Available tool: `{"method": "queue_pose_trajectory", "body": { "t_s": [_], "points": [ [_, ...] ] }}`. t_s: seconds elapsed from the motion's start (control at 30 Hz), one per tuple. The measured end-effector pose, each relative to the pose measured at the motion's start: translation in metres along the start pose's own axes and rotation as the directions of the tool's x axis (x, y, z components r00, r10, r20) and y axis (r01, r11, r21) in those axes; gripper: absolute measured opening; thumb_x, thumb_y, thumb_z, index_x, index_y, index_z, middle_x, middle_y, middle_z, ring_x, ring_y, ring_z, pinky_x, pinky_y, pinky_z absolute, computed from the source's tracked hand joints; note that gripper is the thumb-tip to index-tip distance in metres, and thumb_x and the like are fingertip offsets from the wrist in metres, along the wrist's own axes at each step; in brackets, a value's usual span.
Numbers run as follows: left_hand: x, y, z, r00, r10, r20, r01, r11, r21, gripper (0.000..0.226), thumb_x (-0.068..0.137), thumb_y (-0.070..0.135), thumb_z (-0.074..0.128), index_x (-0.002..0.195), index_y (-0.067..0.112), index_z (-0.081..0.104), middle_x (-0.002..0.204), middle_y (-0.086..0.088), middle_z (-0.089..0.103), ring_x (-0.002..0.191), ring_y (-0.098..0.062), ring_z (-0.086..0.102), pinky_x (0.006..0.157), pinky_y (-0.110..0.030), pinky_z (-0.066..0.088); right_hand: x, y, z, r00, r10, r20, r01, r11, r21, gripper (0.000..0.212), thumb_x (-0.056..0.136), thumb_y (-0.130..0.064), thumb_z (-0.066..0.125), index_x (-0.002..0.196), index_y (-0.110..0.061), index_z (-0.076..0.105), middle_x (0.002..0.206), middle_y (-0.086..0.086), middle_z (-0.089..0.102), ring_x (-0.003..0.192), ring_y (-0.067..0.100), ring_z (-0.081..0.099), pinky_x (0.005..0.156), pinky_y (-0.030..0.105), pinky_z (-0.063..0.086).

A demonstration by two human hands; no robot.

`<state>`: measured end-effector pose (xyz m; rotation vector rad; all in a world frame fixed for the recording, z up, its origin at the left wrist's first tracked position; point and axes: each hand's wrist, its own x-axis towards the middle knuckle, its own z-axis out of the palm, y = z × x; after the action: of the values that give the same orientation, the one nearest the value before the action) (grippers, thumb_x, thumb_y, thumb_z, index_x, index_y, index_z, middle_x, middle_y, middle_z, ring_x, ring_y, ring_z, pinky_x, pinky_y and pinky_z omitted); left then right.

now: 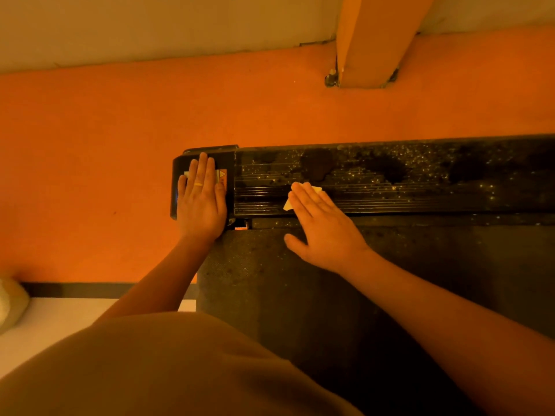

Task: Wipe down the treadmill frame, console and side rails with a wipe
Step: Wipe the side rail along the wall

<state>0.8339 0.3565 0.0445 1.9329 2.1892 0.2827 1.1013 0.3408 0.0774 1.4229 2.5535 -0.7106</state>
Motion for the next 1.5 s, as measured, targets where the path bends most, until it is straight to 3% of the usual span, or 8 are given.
{"method": "queue_pose_trajectory", "body": {
  "t_s": [0.27,0.5,0.73,0.87,1.0,1.1,1.2,1.5],
  "points": [
    [-0.001,0.002,-0.001,1.0,-0.005,-0.012,0.005,1.0,-0.007,0.058,0.106,0.035,0.018,0.158,0.01,0.024,0.166,-0.007,0.018,0.155,-0.022,0.01,0.126,-0.044,0.006,-0.052,0.073,-0.007,0.993,0.102,-0.054,-0.103,0.995,-0.009,0.075,0.098,-0.06,0.019,0.158,-0.016,0.013,0.166,0.001,0.004,0.153,0.014,-0.003,0.126,0.041,0.006],
    [-0.001,0.0,0.001,1.0,0.003,-0.019,-0.003,1.0,-0.003,0.056,0.107,0.034,0.021,0.158,0.011,0.024,0.166,-0.007,0.018,0.155,-0.022,0.01,0.126,-0.042,0.005,-0.016,0.026,0.004,0.993,0.061,-0.103,-0.059,0.998,0.017,0.076,0.099,-0.058,0.025,0.159,-0.012,0.013,0.166,0.005,0.004,0.153,0.016,-0.004,0.123,0.035,-0.003],
    [0.0,-0.001,0.002,1.0,0.005,-0.018,-0.005,1.0,-0.004,0.059,0.106,0.037,0.018,0.158,0.01,0.026,0.166,-0.007,0.02,0.155,-0.023,0.012,0.126,-0.044,0.008,-0.047,0.065,0.001,0.976,0.129,-0.177,-0.131,0.991,0.0,0.072,0.099,-0.055,0.029,0.153,-0.008,0.033,0.162,0.008,0.026,0.152,0.019,0.016,0.124,0.041,0.014],
    [0.0,-0.003,0.002,1.0,0.008,-0.007,-0.008,1.0,-0.002,0.061,0.106,0.04,0.015,0.158,0.011,0.026,0.167,-0.006,0.019,0.155,-0.022,0.011,0.126,-0.044,0.008,-0.031,0.034,0.005,0.977,0.111,-0.183,-0.11,0.994,0.016,0.073,0.099,-0.055,0.033,0.149,-0.003,0.038,0.158,0.013,0.033,0.149,0.025,0.025,0.122,0.044,0.02],
    [0.001,-0.003,0.001,1.0,0.009,0.001,-0.009,1.0,0.009,0.063,0.106,0.041,0.013,0.158,0.01,0.027,0.166,-0.006,0.02,0.155,-0.023,0.012,0.125,-0.046,0.01,0.009,-0.023,0.012,0.993,-0.04,-0.114,0.04,0.999,-0.001,0.075,0.099,-0.055,0.029,0.153,-0.003,0.03,0.162,0.015,0.023,0.152,0.027,0.015,0.124,0.044,0.013],
    [0.0,-0.003,0.001,1.0,0.016,0.009,-0.016,1.0,0.012,0.063,0.106,0.042,0.012,0.158,0.01,0.026,0.166,-0.007,0.02,0.155,-0.022,0.011,0.125,-0.046,0.01,0.042,-0.058,0.009,0.994,-0.083,-0.068,0.084,0.996,0.007,0.073,0.103,-0.053,0.025,0.158,-0.008,0.011,0.166,0.011,0.003,0.154,0.023,-0.003,0.124,0.038,-0.004],
    [0.001,-0.004,0.002,1.0,0.012,0.012,-0.012,1.0,0.013,0.062,0.106,0.042,0.014,0.159,0.011,0.024,0.167,-0.006,0.018,0.155,-0.022,0.009,0.125,-0.046,0.009,0.064,-0.074,0.006,0.994,-0.106,-0.043,0.105,0.994,-0.015,0.07,0.105,-0.05,0.021,0.158,-0.009,0.004,0.167,0.01,-0.005,0.153,0.022,-0.009,0.124,0.037,-0.006],
    [0.0,-0.003,0.002,1.0,0.003,-0.002,-0.003,1.0,-0.006,0.059,0.107,0.04,0.015,0.159,0.012,0.025,0.167,-0.006,0.019,0.155,-0.021,0.009,0.126,-0.045,0.008,0.025,-0.012,0.002,0.996,-0.082,-0.026,0.081,0.996,-0.044,0.065,0.105,-0.048,0.017,0.159,-0.013,0.009,0.167,0.005,0.002,0.153,0.016,-0.005,0.123,0.033,-0.005]
  ]
}}
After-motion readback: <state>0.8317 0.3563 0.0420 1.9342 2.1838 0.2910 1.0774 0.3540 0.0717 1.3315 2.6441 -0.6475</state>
